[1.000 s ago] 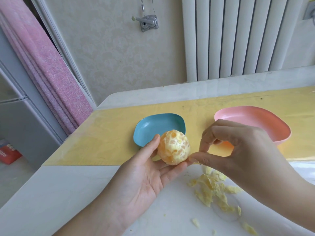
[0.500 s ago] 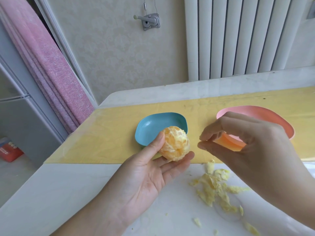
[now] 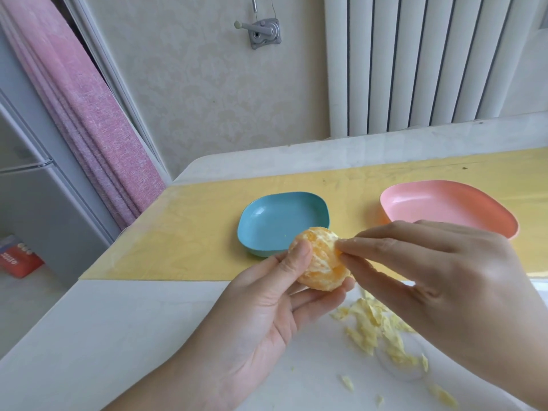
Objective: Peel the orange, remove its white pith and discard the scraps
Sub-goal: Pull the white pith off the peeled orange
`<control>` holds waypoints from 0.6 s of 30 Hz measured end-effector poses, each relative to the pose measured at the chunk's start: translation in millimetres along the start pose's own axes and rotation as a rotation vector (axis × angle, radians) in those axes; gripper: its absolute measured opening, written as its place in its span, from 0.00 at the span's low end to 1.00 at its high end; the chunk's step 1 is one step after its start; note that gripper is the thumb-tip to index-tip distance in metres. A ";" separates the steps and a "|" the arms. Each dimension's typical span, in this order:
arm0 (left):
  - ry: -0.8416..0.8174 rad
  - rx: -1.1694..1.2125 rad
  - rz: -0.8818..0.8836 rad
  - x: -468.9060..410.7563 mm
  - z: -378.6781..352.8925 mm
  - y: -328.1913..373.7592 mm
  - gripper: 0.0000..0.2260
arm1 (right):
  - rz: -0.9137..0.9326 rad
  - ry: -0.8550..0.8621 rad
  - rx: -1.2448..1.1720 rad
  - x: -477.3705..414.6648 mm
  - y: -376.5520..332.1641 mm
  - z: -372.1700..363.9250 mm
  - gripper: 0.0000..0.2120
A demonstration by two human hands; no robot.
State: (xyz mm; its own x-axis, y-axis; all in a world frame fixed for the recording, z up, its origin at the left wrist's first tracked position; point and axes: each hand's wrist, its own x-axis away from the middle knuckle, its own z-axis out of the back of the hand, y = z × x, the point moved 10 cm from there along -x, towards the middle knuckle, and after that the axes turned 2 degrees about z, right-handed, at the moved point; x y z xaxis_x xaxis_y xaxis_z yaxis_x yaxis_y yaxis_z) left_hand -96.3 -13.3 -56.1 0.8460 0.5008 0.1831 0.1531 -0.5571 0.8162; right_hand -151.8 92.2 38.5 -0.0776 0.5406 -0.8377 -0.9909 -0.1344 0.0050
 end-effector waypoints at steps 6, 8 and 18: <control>0.013 -0.052 -0.015 0.6 2.2 -0.9 0.21 | 0.043 -0.020 0.070 0.3 -4.5 -1.7 0.06; 0.018 -0.067 -0.020 1.2 2.7 -0.5 0.21 | 0.048 -0.030 0.085 -0.1 -5.6 -2.1 0.06; -0.015 -0.116 -0.068 1.4 1.7 4.3 0.25 | -0.100 -0.012 0.000 -1.8 6.0 0.5 0.07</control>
State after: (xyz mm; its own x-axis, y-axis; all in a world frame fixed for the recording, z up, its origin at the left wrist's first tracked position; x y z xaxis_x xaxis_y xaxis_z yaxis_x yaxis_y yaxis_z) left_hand -93.5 -16.1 -53.3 0.8436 0.5240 0.1174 0.1513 -0.4417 0.8843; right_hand -157.7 90.9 40.3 0.0204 0.5613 -0.8273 -0.9938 -0.0794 -0.0783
